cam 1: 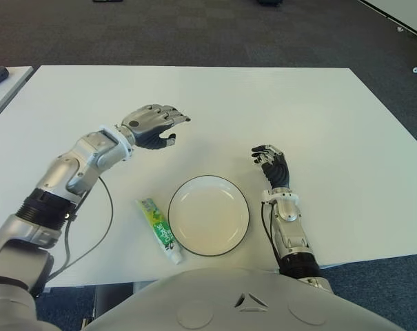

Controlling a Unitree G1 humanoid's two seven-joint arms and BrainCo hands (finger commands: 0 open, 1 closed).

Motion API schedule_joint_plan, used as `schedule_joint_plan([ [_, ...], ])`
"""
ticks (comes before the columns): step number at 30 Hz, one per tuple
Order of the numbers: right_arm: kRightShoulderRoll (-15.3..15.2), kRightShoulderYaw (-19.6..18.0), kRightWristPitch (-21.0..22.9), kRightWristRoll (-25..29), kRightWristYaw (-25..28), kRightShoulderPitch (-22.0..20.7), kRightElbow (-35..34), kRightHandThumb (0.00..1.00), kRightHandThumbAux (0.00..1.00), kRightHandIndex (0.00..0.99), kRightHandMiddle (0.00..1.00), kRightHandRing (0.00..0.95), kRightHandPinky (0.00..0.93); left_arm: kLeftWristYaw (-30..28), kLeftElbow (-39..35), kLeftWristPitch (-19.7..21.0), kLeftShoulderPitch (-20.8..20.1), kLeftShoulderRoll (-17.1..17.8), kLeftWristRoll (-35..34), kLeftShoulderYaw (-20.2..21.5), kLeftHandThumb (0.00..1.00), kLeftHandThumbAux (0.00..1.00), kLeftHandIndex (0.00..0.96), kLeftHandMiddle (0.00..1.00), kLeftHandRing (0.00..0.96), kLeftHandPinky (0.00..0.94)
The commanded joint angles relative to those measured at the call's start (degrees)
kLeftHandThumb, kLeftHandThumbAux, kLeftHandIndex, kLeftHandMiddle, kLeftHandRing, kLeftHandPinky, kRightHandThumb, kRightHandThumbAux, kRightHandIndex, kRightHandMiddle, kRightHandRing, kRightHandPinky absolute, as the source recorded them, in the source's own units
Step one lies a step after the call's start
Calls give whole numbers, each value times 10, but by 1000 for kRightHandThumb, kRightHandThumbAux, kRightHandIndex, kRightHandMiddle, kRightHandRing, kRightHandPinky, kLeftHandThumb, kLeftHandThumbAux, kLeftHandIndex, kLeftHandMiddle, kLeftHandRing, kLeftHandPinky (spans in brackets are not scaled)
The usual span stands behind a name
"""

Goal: Put the toothpaste on the table into the plate.

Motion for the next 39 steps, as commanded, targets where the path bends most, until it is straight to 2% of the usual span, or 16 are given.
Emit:
schedule_joint_plan([
  [1, -5, 13, 5, -15, 7, 8, -10, 706, 732, 416, 401, 379, 391, 18, 7, 36, 13, -19, 33, -8, 595, 395, 1, 28, 27, 83],
  [5, -9, 17, 11, -24, 5, 9, -14, 709, 733, 416, 400, 372, 386, 39, 28, 30, 5, -20, 52, -20, 572, 367, 0, 7, 6, 61],
  [8, -11, 19, 13, -29, 3, 9, -17, 710, 733, 417, 403, 374, 388, 62, 50, 4, -3, -10, 60, -29, 557, 343, 0, 1, 1, 52],
  [18, -12, 19, 10, -29, 3, 11, -20, 712, 733, 417, 411, 393, 412, 129, 101, -108, -28, 40, 89, -56, 531, 312, 0, 2, 1, 52],
  [22, -11, 18, 13, -29, 2, 11, -21, 712, 733, 416, 410, 394, 412, 185, 130, -151, -40, 65, 125, -73, 518, 303, 0, 12, 7, 58],
  [29, -11, 17, 22, -29, 1, 9, -22, 712, 733, 416, 406, 390, 408, 241, 154, -181, -58, 80, 161, -91, 496, 305, 0, 32, 21, 85],
  [39, -12, 15, 31, -30, 0, 6, -21, 711, 734, 416, 403, 387, 404, 285, 156, -206, -40, 111, 173, -91, 448, 303, 0, 47, 28, 84],
])
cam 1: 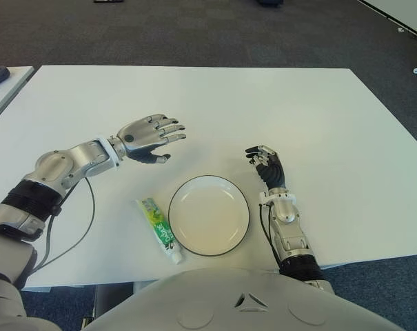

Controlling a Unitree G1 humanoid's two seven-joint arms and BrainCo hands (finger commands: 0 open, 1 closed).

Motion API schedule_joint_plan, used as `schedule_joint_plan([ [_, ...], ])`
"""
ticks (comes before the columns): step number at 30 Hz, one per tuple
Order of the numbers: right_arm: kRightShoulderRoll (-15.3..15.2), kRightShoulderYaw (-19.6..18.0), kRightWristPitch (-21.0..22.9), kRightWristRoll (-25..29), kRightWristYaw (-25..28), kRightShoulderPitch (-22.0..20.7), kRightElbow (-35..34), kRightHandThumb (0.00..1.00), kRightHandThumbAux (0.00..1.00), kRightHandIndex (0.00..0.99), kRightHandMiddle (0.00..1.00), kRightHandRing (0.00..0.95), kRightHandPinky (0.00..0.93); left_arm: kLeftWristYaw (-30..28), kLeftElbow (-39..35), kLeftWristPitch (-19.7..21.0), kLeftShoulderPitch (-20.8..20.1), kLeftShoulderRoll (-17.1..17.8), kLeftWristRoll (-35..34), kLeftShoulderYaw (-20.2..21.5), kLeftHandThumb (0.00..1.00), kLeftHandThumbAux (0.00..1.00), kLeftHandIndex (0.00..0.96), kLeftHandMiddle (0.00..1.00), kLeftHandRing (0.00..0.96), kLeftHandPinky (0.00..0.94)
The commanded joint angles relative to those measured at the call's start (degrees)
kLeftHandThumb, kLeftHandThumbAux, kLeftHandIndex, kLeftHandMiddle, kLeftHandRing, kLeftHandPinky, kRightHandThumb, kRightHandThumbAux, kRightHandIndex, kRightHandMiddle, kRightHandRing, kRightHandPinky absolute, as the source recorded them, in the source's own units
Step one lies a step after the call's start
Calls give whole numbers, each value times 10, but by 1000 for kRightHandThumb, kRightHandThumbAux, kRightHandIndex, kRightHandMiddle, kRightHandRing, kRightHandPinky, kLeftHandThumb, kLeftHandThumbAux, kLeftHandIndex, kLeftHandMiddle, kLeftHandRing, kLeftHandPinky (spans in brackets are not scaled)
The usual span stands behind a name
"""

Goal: Put the toothpaste on the table into the plate.

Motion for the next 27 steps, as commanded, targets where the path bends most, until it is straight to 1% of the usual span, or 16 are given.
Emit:
schedule_joint_plan([
  [1, -1, -4, 15, -1, -3, -3, 0, 711, 734, 416, 404, 387, 404, 15, 5, -10, 14, 18, 14, -8, 443, 301, 0, 47, 26, 81],
  [4, -2, -4, 17, -1, -3, -3, 0, 712, 734, 416, 405, 387, 405, 12, 6, -14, 17, 23, 10, -8, 433, 293, 0, 43, 21, 78],
  [9, -2, -6, 21, 2, -1, -5, 0, 712, 734, 417, 406, 387, 404, 12, -15, -25, 42, 47, 1, 2, 425, 285, 0, 43, 21, 84],
  [11, -3, -6, 22, 5, 2, -6, 0, 711, 734, 417, 405, 386, 404, 14, -46, -32, 73, 73, -9, 20, 417, 282, 0, 45, 24, 85],
  [13, -3, -7, 21, 8, 4, -6, 1, 711, 734, 417, 404, 386, 403, 14, -64, -35, 90, 87, -14, 30, 407, 282, 0, 46, 25, 83],
  [17, -2, -7, 21, 8, 5, -6, 1, 711, 734, 417, 401, 384, 402, 0, -77, -37, 101, 94, -24, 41, 392, 282, 0, 45, 22, 78],
  [21, -2, -7, 22, 5, 2, -7, 1, 711, 734, 416, 401, 384, 401, -14, -95, -40, 120, 108, -40, 57, 375, 278, 0, 42, 17, 74],
  [27, -3, -6, 23, -1, -1, -9, 1, 711, 735, 416, 401, 385, 402, -10, -115, -36, 155, 124, -45, 80, 343, 263, 0, 37, 9, 62],
])
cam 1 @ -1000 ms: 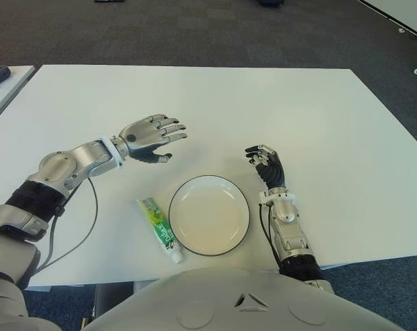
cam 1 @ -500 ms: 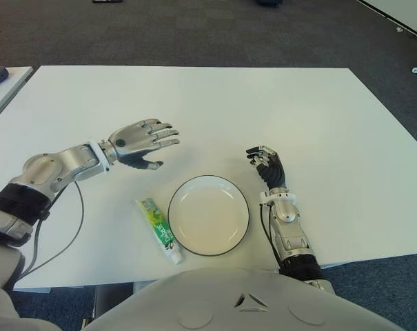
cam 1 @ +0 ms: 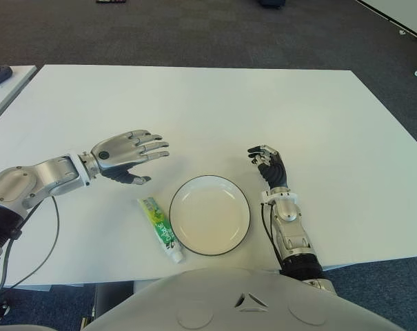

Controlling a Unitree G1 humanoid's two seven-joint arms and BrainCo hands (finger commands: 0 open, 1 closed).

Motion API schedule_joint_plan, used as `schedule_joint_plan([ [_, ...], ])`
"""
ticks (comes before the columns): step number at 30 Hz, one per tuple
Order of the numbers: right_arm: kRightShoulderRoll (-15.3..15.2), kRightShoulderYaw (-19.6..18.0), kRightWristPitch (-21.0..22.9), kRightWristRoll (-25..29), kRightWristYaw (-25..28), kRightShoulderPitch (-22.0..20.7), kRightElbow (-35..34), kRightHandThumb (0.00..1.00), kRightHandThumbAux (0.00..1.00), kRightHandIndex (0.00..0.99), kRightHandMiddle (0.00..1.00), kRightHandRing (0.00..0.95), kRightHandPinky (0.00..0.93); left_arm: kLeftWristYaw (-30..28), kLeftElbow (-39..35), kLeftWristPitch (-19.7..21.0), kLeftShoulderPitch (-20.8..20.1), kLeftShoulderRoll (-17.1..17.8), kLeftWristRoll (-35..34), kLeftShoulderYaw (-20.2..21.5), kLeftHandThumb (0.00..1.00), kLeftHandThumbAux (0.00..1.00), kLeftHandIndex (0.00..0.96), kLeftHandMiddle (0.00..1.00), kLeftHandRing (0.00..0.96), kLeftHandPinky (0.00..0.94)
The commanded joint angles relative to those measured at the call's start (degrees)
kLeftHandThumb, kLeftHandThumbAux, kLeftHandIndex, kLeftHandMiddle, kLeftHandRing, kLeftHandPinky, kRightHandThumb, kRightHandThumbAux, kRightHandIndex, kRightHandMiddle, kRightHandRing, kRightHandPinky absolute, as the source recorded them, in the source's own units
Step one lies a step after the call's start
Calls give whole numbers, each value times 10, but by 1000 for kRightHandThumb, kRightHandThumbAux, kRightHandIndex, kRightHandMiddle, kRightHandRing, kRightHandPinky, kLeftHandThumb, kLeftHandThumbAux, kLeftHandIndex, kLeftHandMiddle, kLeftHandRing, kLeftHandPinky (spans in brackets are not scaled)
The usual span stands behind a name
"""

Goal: Put the toothpaste on the table into the plate.

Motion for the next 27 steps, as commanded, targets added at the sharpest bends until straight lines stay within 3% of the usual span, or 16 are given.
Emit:
schedule_joint_plan([
  [1, -1, -1, 10, -3, -3, -4, 1, 711, 735, 416, 401, 385, 402, -6, -18, 1, 34, 17, -3, 19, 337, 260, 0, 37, 8, 61],
  [12, -3, 1, 9, -6, -5, -9, 7, 712, 735, 416, 408, 391, 401, -11, -64, -12, 118, 60, -27, 83, 324, 259, 0, 57, 27, 85],
  [27, -4, 3, 17, -5, -4, -14, 6, 710, 735, 415, 405, 390, 402, -125, -132, -20, 203, 82, -83, 121, 405, 260, 0, 57, 20, 67],
])
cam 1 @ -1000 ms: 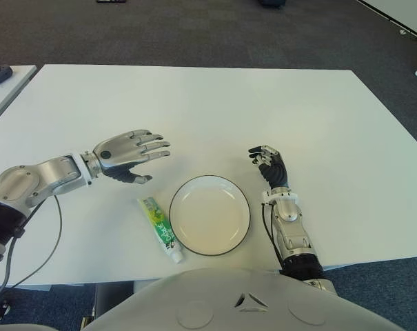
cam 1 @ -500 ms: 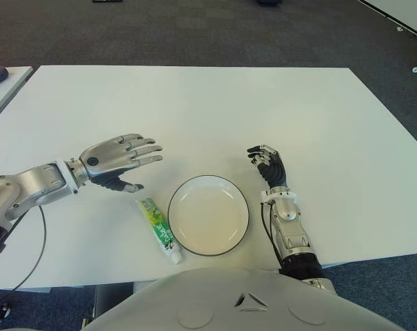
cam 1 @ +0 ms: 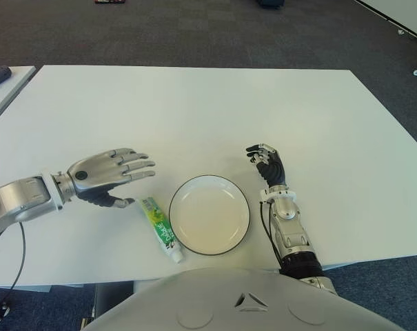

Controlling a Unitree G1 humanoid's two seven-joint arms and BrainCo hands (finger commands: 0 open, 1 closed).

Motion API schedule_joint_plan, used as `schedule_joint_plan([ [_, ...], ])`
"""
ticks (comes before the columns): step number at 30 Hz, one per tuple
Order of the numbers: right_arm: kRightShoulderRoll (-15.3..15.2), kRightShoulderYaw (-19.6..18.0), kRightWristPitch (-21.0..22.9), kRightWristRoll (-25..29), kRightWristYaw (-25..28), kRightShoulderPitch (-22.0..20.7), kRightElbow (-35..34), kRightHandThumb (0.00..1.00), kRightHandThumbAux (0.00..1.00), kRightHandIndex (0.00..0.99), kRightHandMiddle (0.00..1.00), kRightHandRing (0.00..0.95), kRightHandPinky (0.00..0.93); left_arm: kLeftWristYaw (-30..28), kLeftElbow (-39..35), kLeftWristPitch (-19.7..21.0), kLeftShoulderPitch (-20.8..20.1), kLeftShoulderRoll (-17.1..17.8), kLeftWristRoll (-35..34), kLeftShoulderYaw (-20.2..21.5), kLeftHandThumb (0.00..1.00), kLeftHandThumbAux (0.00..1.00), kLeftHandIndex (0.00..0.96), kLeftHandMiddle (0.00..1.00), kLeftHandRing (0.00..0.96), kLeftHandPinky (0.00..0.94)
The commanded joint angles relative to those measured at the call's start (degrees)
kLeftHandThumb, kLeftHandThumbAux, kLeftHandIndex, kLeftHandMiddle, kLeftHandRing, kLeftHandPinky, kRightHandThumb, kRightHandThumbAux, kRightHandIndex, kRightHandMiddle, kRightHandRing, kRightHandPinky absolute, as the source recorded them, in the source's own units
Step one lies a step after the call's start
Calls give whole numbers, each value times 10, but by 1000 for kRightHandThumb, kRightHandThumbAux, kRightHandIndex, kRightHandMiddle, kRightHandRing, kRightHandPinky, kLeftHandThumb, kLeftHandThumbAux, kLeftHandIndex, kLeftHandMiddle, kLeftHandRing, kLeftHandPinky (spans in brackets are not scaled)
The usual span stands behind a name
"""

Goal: Put the toothpaste on the table into the plate.

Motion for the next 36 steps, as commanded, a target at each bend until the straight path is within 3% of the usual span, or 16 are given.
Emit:
schedule_joint_plan([
  [1, -2, 0, 12, -3, -1, -7, 5, 710, 735, 415, 404, 389, 400, -51, -15, 0, 22, 10, -22, 12, 412, 263, 0, 52, 14, 62],
  [7, -4, 0, 11, -4, -1, -8, 7, 710, 735, 414, 402, 384, 393, -84, -26, -5, 37, 6, -26, 18, 445, 271, 0, 41, 2, 57],
  [11, -4, -1, 10, -3, 0, -9, 8, 711, 735, 414, 401, 382, 394, -76, -40, -3, 72, -8, 8, 9, 478, 270, 0, 53, 15, 81],
  [15, -4, -1, 9, -2, 0, -10, 8, 711, 735, 414, 401, 382, 396, -75, -39, -2, 81, -16, 15, 6, 492, 264, 0, 67, 30, 94],
  [36, -8, 0, 10, -4, -2, 0, -1, 711, 735, 414, 402, 380, 391, -149, -21, 2, 48, -72, -5, -43, 450, 267, 0, 73, 37, 84],
])
